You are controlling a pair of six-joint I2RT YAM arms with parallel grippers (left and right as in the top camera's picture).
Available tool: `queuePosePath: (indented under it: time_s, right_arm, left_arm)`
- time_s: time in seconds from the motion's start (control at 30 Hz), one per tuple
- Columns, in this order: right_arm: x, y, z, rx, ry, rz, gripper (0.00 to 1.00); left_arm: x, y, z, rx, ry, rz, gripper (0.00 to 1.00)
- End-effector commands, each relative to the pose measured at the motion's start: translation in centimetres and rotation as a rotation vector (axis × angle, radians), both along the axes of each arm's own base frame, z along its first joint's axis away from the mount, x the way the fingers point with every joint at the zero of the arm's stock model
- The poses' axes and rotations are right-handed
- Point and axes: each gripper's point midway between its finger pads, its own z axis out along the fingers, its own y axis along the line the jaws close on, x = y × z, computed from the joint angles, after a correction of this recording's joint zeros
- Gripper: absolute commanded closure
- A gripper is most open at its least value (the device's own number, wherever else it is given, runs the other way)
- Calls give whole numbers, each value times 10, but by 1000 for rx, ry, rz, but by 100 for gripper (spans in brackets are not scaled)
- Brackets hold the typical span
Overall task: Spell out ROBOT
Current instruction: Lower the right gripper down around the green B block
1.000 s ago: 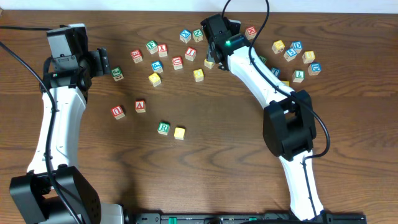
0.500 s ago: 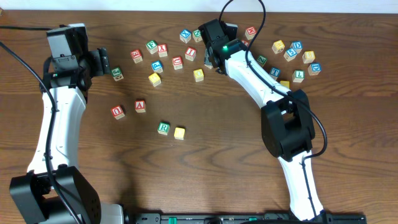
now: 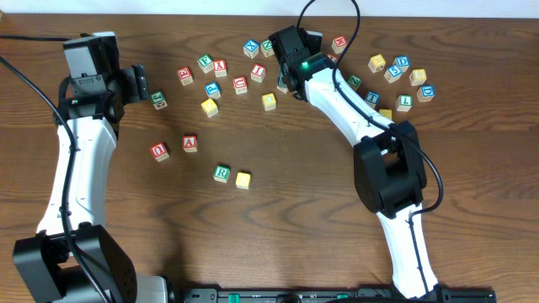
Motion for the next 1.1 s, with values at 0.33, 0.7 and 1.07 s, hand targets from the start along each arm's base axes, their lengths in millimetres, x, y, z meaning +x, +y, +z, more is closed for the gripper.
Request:
queuePosePath:
  time_s: [0.33, 0.7, 1.07]
  right_arm:
    - [-4, -9, -19, -22, 10, -29, 28]
    - [-3, -8, -21, -16, -1, -29, 27]
    - [-3, -6, -21, -13, 1, -25, 34]
  left_arm:
    - [0, 1, -8, -3, 18, -3, 9]
    - [0, 1, -8, -3, 18, -3, 9]
    - [0, 1, -8, -3, 18, -4, 9]
